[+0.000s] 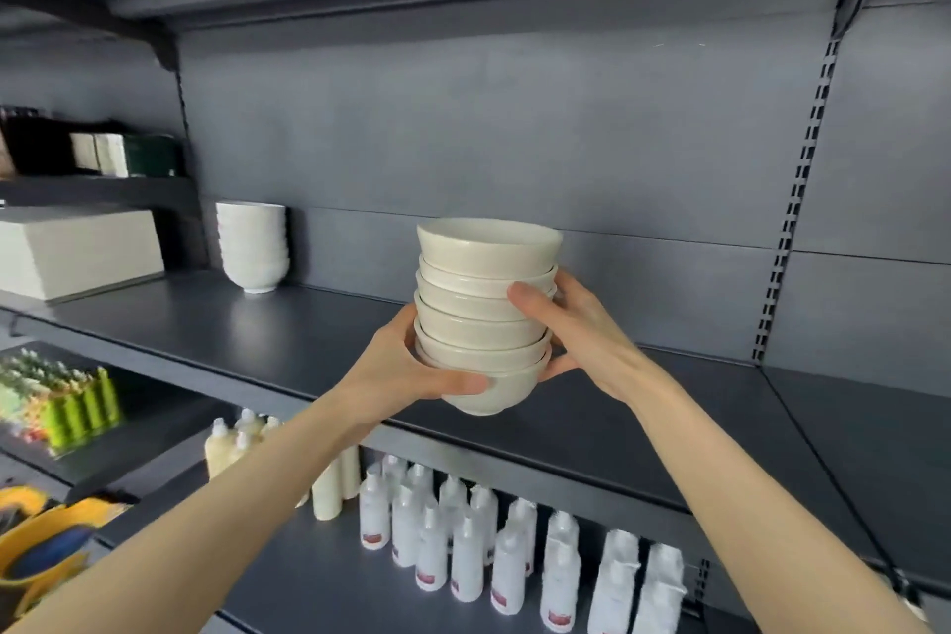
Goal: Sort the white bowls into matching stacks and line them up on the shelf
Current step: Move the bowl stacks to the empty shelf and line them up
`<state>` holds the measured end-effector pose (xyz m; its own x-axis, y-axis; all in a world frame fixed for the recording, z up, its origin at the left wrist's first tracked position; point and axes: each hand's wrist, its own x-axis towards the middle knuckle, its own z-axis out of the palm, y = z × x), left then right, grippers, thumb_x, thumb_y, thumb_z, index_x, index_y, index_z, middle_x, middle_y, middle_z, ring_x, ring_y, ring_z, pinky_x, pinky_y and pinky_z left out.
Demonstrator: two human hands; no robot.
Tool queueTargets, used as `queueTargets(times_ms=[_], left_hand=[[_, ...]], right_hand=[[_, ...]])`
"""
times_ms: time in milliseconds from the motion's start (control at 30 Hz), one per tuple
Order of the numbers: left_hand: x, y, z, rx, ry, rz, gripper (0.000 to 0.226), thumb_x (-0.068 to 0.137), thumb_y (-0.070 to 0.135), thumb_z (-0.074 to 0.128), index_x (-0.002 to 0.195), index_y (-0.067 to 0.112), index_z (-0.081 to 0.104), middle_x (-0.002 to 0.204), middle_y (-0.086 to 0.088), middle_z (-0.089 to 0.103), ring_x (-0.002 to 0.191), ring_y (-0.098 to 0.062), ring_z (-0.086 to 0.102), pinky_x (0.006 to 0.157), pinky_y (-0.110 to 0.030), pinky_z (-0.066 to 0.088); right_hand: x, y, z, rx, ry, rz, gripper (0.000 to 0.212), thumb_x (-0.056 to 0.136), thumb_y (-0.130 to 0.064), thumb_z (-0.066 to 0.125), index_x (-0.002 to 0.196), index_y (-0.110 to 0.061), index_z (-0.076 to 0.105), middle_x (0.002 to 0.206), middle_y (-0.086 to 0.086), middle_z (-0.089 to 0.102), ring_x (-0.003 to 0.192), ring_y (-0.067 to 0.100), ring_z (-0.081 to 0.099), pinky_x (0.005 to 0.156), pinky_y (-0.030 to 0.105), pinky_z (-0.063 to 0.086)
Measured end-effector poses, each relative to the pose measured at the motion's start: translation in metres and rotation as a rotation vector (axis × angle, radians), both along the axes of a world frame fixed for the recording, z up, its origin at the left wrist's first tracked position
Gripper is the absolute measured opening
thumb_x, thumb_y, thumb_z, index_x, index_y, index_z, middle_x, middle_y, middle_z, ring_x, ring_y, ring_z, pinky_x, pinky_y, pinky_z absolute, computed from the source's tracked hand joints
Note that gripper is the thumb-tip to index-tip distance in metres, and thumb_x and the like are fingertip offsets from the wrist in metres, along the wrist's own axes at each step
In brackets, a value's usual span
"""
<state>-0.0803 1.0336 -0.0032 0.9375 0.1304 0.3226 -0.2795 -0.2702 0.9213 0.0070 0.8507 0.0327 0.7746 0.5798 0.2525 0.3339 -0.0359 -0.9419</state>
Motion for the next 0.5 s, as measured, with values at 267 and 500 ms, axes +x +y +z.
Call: queueTargets(times_ms=[267,500], left_hand=[[-0.004,0.123,0.009,-0.011,0.025,0.029,0.083,0.041,0.032,0.088,0.117,0.035,0.054,0.11,0.013,0.069,0.101,-0.005,0.066,0.072,-0.024,0.056],[0.041,0.214,0.011,-0.026,0.017,0.007,0.079,0.045,0.028,0.088,0.116,0.034,0.054,0.11,0.013,0.07,0.102,-0.006,0.066,0.076,-0.032,0.058]], right_hand=[[0.006,0.128,0.007,-0.005,0.007,0.012,0.062,0.081,-0.045,0.065,0.135,-0.029,0.04,0.126,-0.005,0.055,0.109,0.015,0.057,0.068,0.046,0.06],[0.05,0.218,0.011,-0.023,-0.007,0.011,0.076,0.069,-0.058,0.07,0.134,-0.031,0.043,0.123,-0.003,0.058,0.11,0.021,0.06,0.069,0.052,0.059]])
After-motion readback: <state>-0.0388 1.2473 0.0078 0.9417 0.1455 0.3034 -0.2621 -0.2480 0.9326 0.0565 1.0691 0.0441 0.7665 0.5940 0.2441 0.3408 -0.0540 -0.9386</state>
